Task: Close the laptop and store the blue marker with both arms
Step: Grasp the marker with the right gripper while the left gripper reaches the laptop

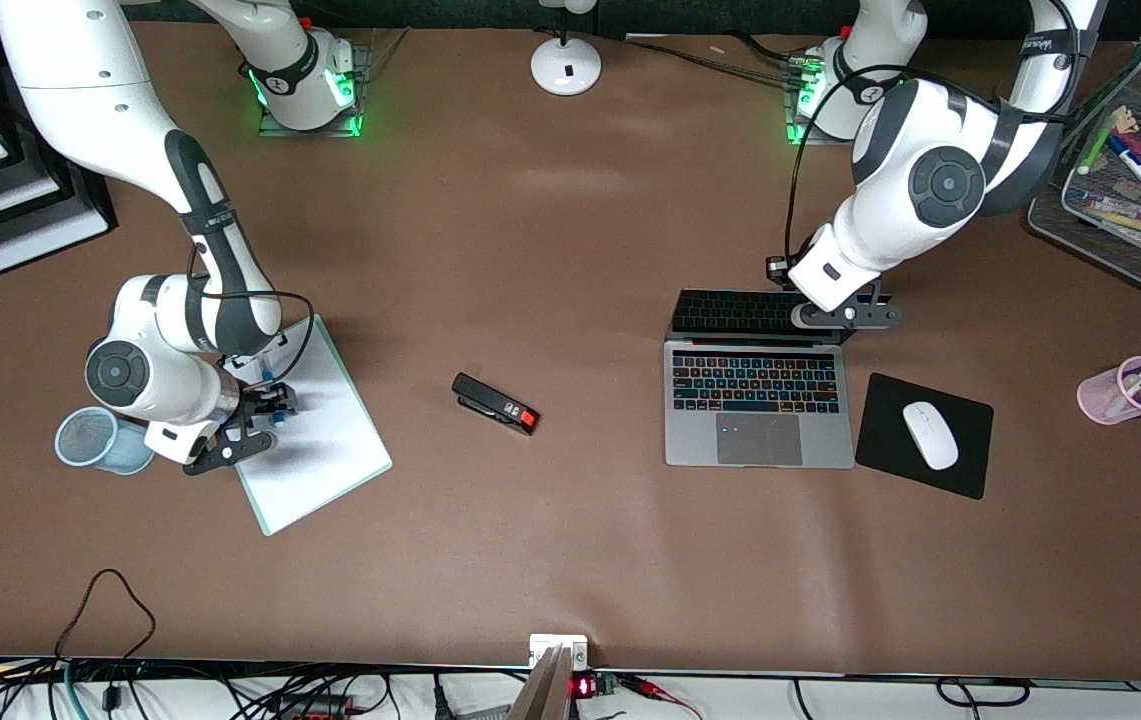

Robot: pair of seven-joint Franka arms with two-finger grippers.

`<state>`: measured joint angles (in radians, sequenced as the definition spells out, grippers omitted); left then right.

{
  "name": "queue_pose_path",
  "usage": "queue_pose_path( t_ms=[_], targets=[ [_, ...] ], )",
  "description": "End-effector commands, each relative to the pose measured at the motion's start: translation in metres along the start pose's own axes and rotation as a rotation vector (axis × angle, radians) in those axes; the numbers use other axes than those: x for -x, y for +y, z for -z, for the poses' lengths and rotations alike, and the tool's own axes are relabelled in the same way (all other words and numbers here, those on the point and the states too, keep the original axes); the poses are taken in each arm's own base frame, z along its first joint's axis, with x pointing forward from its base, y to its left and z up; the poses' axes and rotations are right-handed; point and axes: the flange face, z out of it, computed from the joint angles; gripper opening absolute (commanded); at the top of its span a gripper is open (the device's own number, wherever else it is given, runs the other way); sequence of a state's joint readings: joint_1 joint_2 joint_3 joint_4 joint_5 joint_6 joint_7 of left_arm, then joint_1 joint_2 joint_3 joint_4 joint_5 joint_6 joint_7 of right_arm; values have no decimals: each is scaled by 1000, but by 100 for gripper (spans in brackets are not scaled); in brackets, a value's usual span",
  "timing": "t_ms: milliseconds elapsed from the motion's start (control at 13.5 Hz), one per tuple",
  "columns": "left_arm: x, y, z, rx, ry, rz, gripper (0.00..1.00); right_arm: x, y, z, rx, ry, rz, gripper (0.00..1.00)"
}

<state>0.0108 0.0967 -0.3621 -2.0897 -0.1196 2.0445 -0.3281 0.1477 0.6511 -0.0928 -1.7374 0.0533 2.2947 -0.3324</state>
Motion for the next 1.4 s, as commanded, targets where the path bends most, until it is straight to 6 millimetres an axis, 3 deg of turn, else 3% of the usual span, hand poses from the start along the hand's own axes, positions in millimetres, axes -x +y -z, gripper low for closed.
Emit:
queue_pose_path(
  t_ms=[0, 370, 739, 1109, 1331],
  targets=[
    [-15, -5, 3, -19, 53, -23, 0, -4, 0, -4, 4, 7, 19, 63],
    [-56, -3, 6, -1, 91, -33, 0, -3, 1, -9, 0, 0, 14, 57],
    [-112, -13, -8, 60, 85, 5, 0, -5, 0, -6, 1, 5, 15, 41],
    [-132, -14, -32, 94, 120, 14, 0, -5, 0, -7, -5, 7, 2, 32],
    [-141, -16, -45, 111, 147, 11, 0, -5, 0, -10, -6, 2, 2, 32]
  ],
)
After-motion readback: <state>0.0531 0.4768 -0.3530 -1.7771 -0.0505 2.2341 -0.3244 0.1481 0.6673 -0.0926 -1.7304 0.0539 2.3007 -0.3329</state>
